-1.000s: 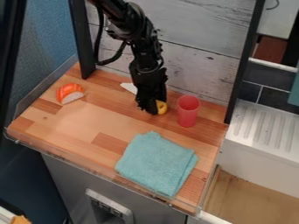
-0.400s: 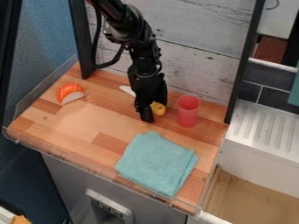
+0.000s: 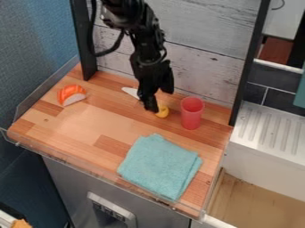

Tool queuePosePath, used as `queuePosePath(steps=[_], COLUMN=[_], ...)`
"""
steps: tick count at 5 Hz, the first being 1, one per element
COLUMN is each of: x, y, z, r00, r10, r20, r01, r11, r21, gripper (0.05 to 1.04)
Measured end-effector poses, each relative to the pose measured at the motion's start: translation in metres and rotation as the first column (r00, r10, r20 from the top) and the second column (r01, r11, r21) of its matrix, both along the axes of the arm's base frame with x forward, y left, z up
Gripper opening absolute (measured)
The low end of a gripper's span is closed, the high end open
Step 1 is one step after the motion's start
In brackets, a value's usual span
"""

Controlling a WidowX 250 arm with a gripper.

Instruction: Moves the yellow knife to the bottom centre of the table

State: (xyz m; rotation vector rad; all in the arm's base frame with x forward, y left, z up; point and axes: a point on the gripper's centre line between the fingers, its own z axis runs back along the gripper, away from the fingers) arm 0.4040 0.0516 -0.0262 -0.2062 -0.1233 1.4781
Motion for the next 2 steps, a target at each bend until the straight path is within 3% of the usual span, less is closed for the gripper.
queuePosePath(steps=[1,2], x=[-0.0019,-0.0075], y=[0.0006,0.0041], z=[0.0217,0.0305], r00=[0.999,0.992], r10=[-0.031,-0.123], r20=[0.038,0.005], r01=[0.031,0.122], r11=[0.999,0.99], r21=[0.02,0.077], gripper=[1.001,1.001])
